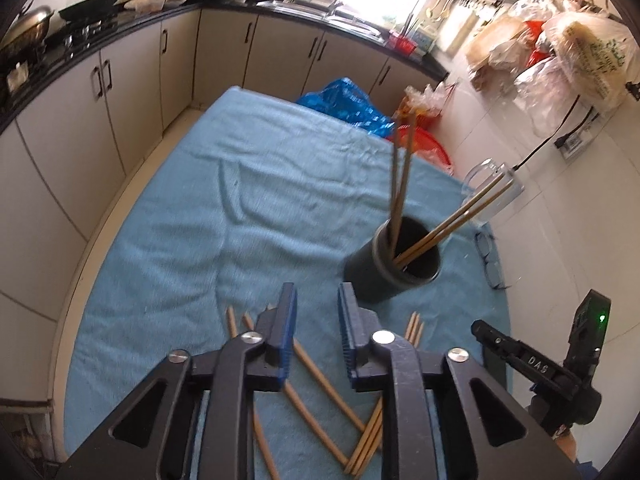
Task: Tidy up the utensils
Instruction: 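Open the right tool and withdraw it from the holder over the chopsticks, then lower the right tool onto a loose chopstick and close its fingers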
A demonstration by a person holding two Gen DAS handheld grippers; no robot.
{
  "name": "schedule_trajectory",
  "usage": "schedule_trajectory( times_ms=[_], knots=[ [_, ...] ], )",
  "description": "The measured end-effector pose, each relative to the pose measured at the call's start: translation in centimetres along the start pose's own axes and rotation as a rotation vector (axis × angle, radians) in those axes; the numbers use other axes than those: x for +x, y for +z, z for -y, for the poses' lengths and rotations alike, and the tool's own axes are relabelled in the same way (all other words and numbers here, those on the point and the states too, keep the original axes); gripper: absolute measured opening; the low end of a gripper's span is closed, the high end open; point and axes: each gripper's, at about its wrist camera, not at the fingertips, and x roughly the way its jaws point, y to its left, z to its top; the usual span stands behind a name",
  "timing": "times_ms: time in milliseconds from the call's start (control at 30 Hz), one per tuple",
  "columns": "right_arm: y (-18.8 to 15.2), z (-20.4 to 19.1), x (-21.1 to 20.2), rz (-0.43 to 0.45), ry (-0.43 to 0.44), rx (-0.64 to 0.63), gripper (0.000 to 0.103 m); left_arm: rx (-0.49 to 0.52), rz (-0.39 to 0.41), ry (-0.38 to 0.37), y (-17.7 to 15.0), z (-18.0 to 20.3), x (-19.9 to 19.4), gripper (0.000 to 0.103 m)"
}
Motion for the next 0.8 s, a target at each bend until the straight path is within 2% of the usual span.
schedule_trajectory(
  times_ms=[133,233,333,367,433,567,800],
  knots=[
    [-0.9,1.0,1.2,-0.054,-0.022,0.033,0.04,-0.021,-0.052,0.019,-1.5,-0.9,1.4,0.03],
    [-1.4,1.5,2.0,-0.094,-0.043,0.052,0.049,-0.042,-0.099,0.034,-2.5,-1.8,2.5,0.04],
    [-1.9,2.3,2.9,-0.146,-0.052,0.09,0.05,-0.062,-0.138,0.053,-3.4,-2.7,3.4,0.045],
    [-2.0,2.5,3.0,-0.157,-0.054,0.098,0.051,-0.072,-0.152,0.054,-3.6,-3.0,3.7,0.05],
    [-2.2,2.7,3.3,-0.171,-0.064,0.101,0.057,-0.099,-0.171,0.056,-4.0,-3.6,4.2,0.053],
    [-2.3,2.8,3.3,-0.174,-0.123,0.087,0.059,-0.131,-0.191,0.074,-4.5,-4.6,4.7,0.064],
    [-2.5,3.7,4.0,-0.217,-0.117,0.142,0.059,-0.204,-0.232,0.081,-4.8,-6.2,5.4,0.069]
  ],
)
